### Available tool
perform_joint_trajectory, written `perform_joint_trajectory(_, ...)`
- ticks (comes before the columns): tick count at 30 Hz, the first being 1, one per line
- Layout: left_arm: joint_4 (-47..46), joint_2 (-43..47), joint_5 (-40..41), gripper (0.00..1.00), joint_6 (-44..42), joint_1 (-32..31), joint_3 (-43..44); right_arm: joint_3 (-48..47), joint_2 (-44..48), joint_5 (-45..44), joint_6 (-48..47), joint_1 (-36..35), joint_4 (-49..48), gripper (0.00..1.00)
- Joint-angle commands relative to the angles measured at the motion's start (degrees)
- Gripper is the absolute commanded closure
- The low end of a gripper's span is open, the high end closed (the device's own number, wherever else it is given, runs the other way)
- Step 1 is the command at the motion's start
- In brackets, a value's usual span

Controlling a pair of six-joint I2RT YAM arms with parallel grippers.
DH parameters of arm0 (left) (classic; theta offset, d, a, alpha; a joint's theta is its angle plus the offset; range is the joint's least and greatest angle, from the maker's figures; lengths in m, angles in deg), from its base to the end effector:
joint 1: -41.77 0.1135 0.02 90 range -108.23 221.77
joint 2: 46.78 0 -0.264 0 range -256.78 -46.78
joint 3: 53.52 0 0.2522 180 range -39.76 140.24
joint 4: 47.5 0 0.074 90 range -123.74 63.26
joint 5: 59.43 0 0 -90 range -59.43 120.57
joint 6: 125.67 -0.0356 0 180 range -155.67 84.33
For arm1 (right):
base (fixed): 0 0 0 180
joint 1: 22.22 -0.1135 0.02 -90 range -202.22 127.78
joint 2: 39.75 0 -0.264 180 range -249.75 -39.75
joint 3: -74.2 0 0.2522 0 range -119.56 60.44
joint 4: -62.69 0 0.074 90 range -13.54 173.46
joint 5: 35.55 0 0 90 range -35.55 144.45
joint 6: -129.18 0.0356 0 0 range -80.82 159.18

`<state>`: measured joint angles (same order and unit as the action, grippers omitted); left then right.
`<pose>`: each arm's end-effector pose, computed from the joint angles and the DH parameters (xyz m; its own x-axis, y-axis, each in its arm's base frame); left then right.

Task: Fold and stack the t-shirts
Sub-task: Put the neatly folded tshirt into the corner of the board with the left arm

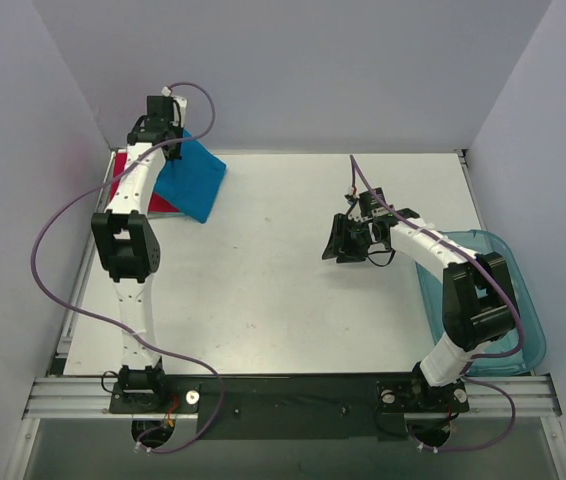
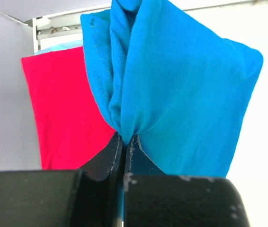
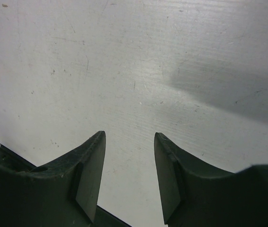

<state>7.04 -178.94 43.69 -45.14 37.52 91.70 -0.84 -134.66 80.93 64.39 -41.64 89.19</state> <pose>0.5234 -0.0308 0.2942 -0.6676 0.2103 -0.7142 0.0126 0.9623 0.2716 0.3275 0.1323 0.2142 -0.8680 0.0983 -0.4868 -0.2410 0.7737 0.5859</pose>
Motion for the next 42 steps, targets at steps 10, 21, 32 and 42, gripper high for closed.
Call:
perform_joint_trajectory(10,-2.54,-1.17,-8.8,1.0,8.32,12.15,3.81,-2.0,1.75,-1.87,-1.04,0.35,4.23,0.59)
perform_joint_trajectory(21,-3.6,-6.35,-10.14,1.0,9.12,15.94,4.51,-4.29,1.57,-3.19,-1.22,-0.44,7.57,0.59)
perform_joint_trajectory(32,-3.86,-9.43,-7.24,1.0,11.06,18.4,5.48,-6.4,1.22,-4.68,-1.39,-1.76,10.03,0.59)
perform_joint_trajectory(42,-5.18,-6.62,-5.84,1.0,11.06,19.1,0.64,-5.96,1.48,-5.3,-1.57,-2.55,10.3,0.59)
